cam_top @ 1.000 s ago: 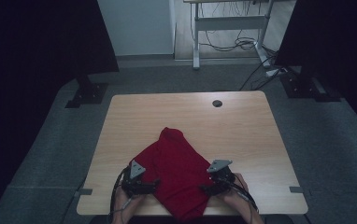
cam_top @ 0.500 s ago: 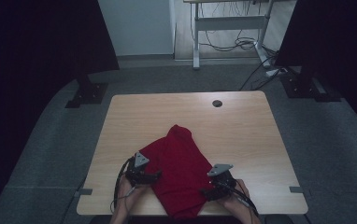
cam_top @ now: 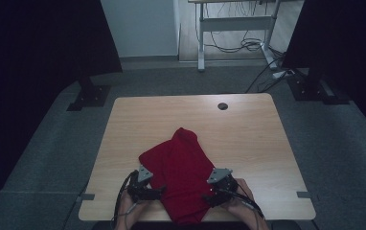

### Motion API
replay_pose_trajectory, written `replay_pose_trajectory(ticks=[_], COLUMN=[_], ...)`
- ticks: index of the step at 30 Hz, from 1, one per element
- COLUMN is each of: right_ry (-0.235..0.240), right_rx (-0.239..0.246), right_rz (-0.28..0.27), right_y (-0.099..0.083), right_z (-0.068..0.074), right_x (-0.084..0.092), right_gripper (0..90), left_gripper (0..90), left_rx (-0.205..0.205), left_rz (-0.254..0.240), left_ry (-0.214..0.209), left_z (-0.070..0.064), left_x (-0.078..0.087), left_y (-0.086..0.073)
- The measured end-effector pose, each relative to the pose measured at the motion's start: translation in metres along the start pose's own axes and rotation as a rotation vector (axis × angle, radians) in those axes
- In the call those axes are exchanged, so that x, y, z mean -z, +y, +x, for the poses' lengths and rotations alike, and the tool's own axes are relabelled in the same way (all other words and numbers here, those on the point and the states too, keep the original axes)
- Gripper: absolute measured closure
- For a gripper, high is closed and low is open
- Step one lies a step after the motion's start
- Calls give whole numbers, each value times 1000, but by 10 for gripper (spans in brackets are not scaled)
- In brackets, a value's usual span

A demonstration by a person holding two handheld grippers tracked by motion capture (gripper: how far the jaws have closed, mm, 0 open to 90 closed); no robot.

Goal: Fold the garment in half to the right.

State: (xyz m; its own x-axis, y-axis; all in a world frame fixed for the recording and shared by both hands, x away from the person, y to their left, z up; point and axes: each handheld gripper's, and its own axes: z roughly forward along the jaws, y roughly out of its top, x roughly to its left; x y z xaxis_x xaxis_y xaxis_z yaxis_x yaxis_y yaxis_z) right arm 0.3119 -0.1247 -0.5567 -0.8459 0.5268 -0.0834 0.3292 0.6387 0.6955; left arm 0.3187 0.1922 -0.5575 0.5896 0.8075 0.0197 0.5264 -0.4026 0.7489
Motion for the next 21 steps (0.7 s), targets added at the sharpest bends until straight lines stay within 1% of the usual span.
replay_pose_trajectory(ticks=[1,2,3,6,7,8,9,10,12,13,14,16,17,18,19,20,21], right_ry=[0,0,-13,-17,-17,1,1,11,11,11,10,7,16,16,15,15,15], right_rx=[0,0,-48,-57,-69,-85,-85,-87,-87,-87,-83,-84,-78,-78,-65,-65,-65], right_rz=[0,0,3,8,16,36,36,34,34,34,-46,-50,-43,-43,-33,-33,-33], right_y=[0,0,-5,-5,-5,-4,-4,-3,-3,-3,-1,-1,-2,-2,-3,-3,-3], right_z=[0,0,3,4,7,12,12,12,12,12,1,-2,-4,-4,-4,-4,-4], right_x=[0,0,5,5,7,9,9,10,10,10,18,19,16,16,14,14,14], right_gripper=[132,132,144,144,144,147,147,147,160,160,154,154,143,143,143,142,142], left_gripper=[146,147,150,150,150,153,172,172,172,172,197,190,177,170,170,170,163], left_rx=[-15,-15,-17,-14,-14,25,25,25,25,-20,-6,-6,-19,-19,-19,-68,-68], left_rz=[-2,-2,-8,-4,-4,-19,-19,-19,-19,-71,-93,-93,-78,-78,-78,-14,-14], left_ry=[-10,-10,-22,-23,-23,-26,-26,-26,-26,21,-26,-26,-156,-156,-156,-159,-159], left_z=[4,4,8,10,10,19,19,19,19,7,4,4,-12,-12,-12,-21,-21], left_x=[-7,-7,-15,-18,-18,-28,-28,-28,-28,-1,6,6,16,16,16,11,11], left_y=[6,6,12,15,15,22,22,22,22,28,28,28,20,20,20,11,11])
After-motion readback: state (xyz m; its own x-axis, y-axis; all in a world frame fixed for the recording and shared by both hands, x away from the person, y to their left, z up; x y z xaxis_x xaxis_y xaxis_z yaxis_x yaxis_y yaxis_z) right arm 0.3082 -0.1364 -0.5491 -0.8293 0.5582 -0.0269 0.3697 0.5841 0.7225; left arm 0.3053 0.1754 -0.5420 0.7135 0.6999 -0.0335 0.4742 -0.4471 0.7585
